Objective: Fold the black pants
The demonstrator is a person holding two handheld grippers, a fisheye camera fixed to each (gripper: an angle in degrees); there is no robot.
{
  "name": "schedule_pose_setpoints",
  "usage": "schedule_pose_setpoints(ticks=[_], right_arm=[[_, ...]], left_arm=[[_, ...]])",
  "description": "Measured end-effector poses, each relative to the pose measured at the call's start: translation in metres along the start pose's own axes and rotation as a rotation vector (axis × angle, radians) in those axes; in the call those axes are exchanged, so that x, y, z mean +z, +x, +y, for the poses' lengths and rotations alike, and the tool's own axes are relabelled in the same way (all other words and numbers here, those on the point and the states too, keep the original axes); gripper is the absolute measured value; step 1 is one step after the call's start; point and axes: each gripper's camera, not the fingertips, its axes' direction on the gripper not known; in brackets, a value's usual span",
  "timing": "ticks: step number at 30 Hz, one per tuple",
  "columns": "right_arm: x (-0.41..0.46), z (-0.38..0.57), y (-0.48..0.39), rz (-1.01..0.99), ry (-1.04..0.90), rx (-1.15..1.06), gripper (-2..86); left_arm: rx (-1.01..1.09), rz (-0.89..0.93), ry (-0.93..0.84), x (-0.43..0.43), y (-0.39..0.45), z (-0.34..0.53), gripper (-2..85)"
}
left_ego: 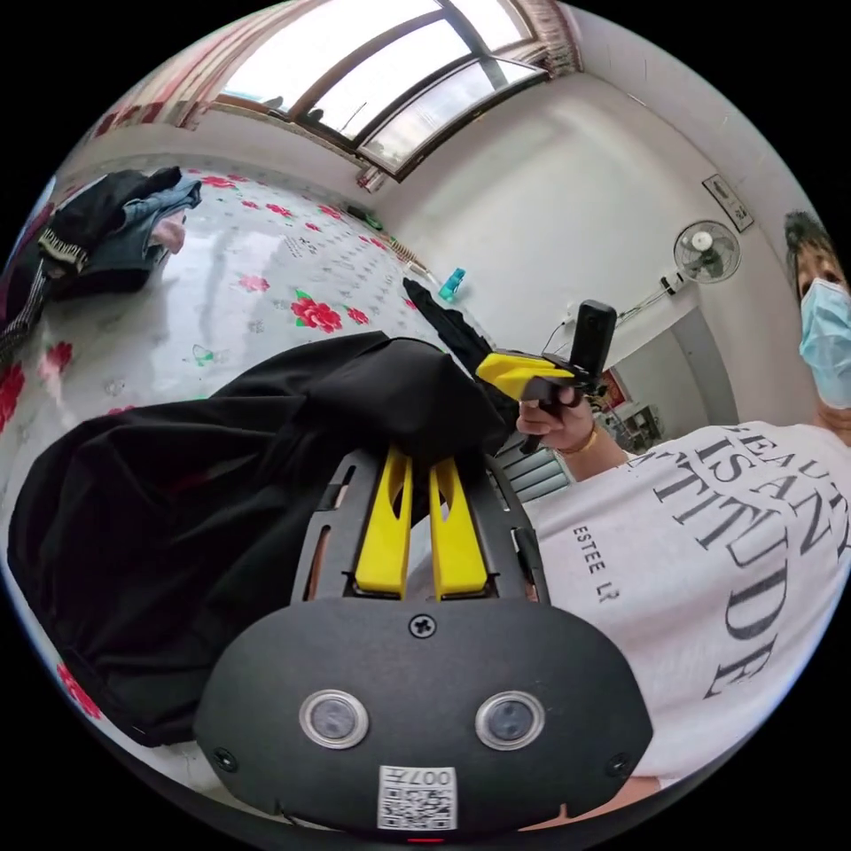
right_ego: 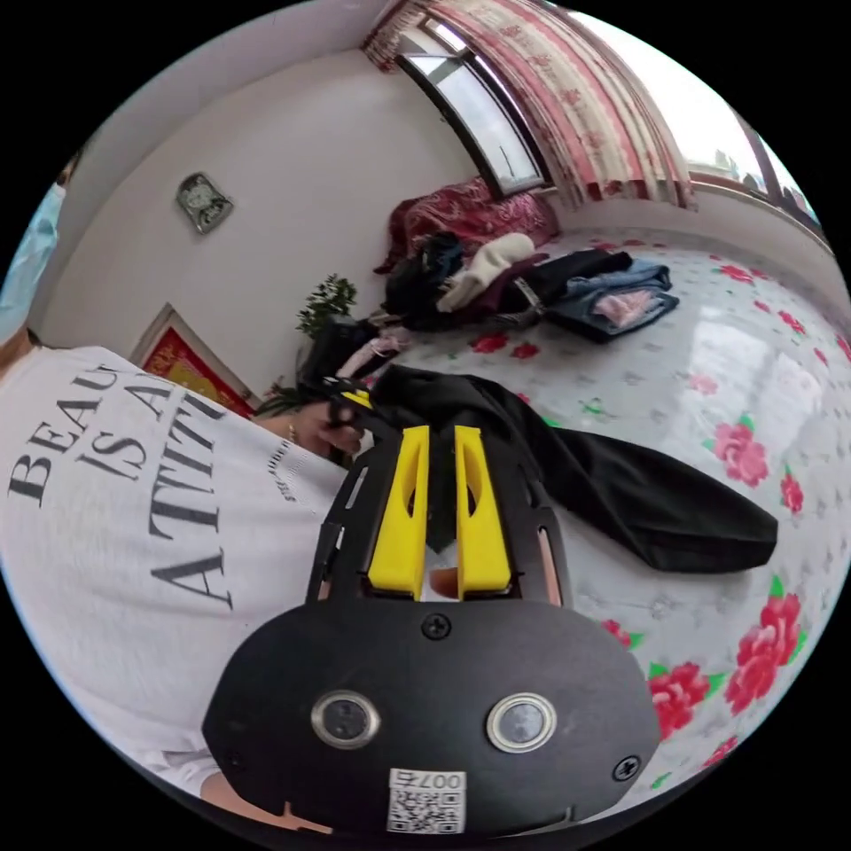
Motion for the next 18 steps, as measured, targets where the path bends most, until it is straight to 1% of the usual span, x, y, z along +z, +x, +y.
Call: schedule_pose_setpoints(ticks=[1,6,7,9,11,13,15,17,18], right_arm=[[0.001,0.002,-0.006,-0.002,-0.037,-0.033,0.9],[0.023,-0.013,-0.054,0.009,-0.067,-0.215,0.0],[0.039,-0.018,-0.059,0.012,-0.12,-0.241,0.0],[0.066,-0.021,-0.06,0.085,-0.238,-0.253,0.0],[0.092,-0.013,-0.067,0.223,-0.384,-0.322,0.3],[0.103,-0.004,-0.078,0.275,-0.448,-0.388,1.0],[0.107,0.001,-0.09,0.23,-0.449,-0.438,2.7],[0.108,0.0,-0.099,0.112,-0.423,-0.464,7.9],[0.106,-0.001,-0.099,0.088,-0.409,-0.462,8.9]], left_arm=[[-0.01,0.008,0.019,-0.009,-0.003,0.009,-0.7],[0.043,0.052,0.024,-0.023,0.004,0.023,-0.8],[0.069,0.073,0.016,-0.024,0.009,0.024,-0.8],[0.109,0.089,-0.003,-0.026,0.015,0.025,-0.7],[0.156,0.094,-0.031,-0.029,0.022,0.029,-0.7],[0.204,0.123,-0.032,-0.039,0.027,0.036,-0.7],[0.205,0.155,-0.013,-0.045,0.025,0.041,-0.7],[0.201,0.209,0.018,-0.048,0.021,0.045,-0.7],[0.199,0.244,0.039,-0.049,0.02,0.045,-0.7]])
